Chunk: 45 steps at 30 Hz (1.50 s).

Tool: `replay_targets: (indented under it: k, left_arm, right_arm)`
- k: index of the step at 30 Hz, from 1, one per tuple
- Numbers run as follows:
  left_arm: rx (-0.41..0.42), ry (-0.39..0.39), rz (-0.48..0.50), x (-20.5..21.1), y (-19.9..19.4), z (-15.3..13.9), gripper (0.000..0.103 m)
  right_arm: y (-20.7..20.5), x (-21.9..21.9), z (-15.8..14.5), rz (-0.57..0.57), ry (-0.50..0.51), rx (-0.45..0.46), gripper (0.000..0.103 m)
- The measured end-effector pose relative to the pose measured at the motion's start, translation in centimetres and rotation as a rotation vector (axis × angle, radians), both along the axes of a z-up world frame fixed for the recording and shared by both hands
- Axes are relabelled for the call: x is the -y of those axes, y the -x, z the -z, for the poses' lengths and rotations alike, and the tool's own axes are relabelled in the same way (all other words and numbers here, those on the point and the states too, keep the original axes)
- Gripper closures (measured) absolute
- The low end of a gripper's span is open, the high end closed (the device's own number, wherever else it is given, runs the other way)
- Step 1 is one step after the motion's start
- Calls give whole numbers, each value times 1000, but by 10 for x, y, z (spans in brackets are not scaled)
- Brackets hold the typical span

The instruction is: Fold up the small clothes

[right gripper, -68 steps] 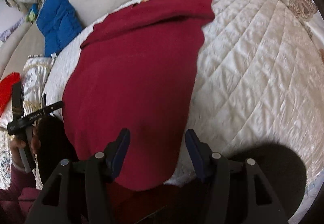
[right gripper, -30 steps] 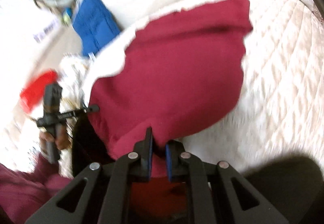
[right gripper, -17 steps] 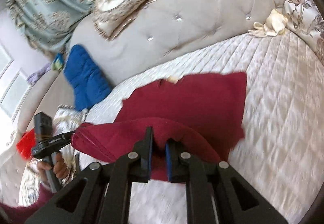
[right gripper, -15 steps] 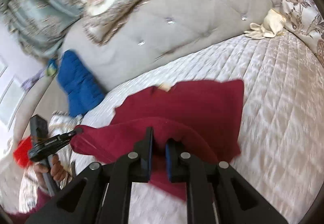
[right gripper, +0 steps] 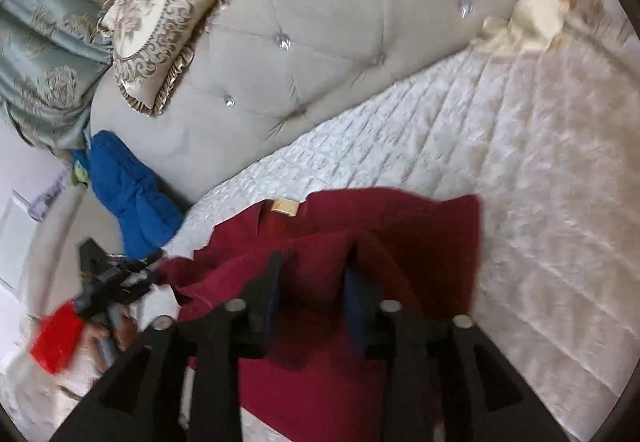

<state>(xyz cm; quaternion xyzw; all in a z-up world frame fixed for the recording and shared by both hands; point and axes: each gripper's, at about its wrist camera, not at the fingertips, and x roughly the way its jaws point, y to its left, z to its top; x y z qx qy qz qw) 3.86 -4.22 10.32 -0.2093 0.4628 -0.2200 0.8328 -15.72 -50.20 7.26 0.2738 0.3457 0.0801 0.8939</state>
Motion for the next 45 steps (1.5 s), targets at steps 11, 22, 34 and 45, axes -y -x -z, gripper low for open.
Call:
replay_targets:
  k: [11, 22, 34, 45]
  left_arm:
    - [32, -79, 18, -5, 40, 1, 76]
    - [-70, -142, 17, -6, 83, 59, 76]
    - [-68, -114, 57, -15, 83, 74, 76]
    - [-1, -42, 64, -36, 75, 54, 76]
  right_arm:
    - [-8, -31, 15, -84, 192, -44, 60]
    - [-82, -55, 11, 70, 339, -133, 53]
    - [-161, -283, 34, -399, 271, -191, 45]
    - [-185, -319, 39, -392, 343, -167, 96]
